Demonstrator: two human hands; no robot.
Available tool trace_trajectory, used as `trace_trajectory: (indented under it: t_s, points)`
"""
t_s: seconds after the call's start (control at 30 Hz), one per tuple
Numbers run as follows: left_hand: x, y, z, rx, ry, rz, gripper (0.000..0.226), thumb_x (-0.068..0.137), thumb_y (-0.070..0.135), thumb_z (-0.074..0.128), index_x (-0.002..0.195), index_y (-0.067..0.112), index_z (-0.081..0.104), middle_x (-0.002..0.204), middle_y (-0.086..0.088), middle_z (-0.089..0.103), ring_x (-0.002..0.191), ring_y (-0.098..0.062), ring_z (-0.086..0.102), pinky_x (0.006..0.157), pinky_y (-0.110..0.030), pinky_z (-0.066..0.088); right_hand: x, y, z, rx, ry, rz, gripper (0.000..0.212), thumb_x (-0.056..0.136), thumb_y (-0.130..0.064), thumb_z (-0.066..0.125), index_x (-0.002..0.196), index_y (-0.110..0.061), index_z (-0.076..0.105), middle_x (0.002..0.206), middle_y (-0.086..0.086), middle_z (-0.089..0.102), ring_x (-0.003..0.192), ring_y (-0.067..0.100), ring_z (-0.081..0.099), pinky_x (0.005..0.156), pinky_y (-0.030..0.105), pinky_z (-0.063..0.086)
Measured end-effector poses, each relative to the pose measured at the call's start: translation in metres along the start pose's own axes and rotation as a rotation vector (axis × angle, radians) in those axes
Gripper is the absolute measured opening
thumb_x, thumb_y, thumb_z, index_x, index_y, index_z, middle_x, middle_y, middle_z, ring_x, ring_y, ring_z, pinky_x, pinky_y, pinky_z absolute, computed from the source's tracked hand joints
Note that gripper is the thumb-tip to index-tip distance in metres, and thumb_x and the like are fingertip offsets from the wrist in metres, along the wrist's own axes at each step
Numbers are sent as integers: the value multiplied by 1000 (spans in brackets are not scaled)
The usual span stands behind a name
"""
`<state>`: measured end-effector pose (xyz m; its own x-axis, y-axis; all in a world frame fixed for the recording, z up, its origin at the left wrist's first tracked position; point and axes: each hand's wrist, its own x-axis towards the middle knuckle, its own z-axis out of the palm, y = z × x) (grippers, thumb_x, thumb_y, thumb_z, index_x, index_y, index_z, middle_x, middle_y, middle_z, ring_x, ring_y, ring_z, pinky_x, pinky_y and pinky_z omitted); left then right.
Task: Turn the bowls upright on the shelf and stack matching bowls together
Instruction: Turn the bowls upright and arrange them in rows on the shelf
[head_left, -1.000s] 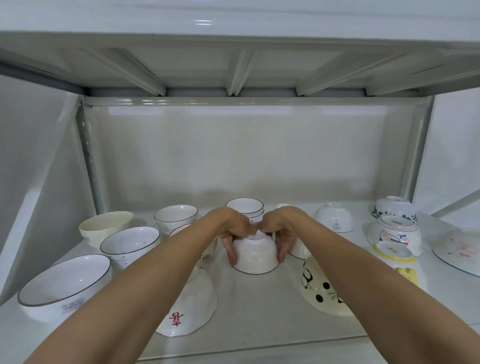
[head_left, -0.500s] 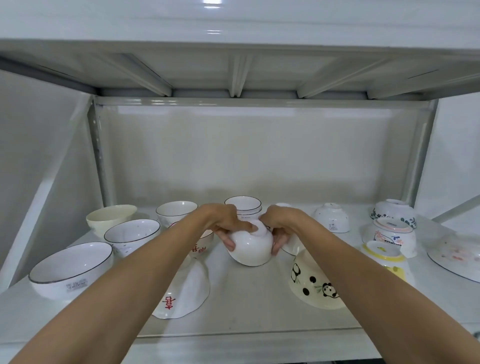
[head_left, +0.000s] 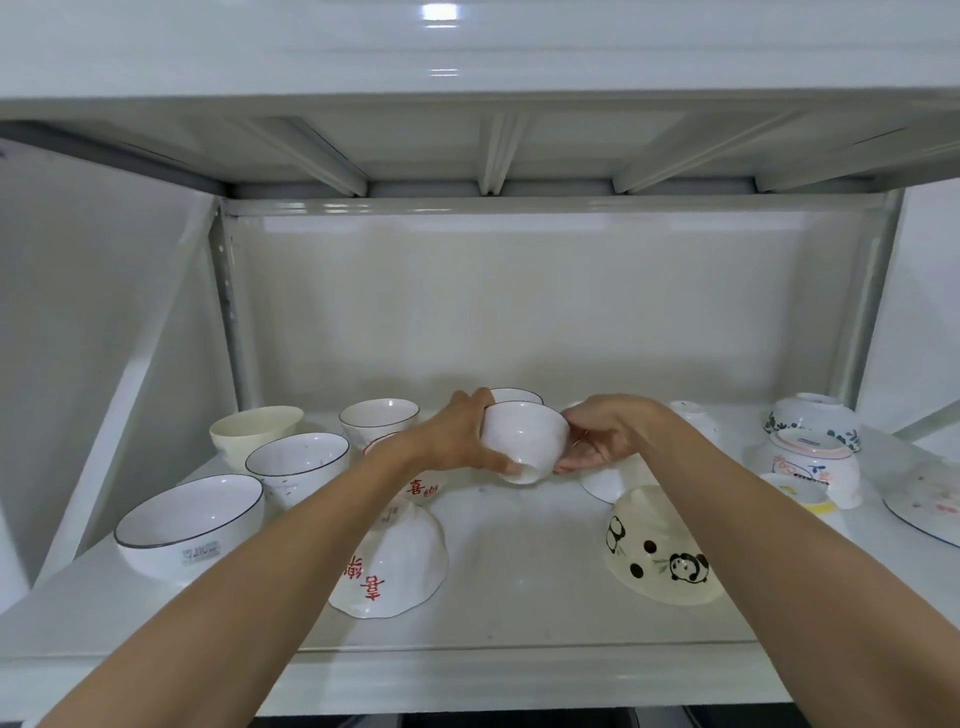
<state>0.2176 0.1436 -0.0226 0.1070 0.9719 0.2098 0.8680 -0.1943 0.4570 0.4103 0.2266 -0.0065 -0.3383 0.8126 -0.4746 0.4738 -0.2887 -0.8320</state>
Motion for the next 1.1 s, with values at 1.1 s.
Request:
trace_trajectory:
  t_s: [1.1]
  points:
    - [72,25,25,323,-57,70,34,88,12,47,59,15,30,64,-5,35,69,-24,36,61,-29,27,13,-3,-24,-330,507,-271,23,92,-10,49,76,-1,63,71,18,66,44,22,55,48,25,47]
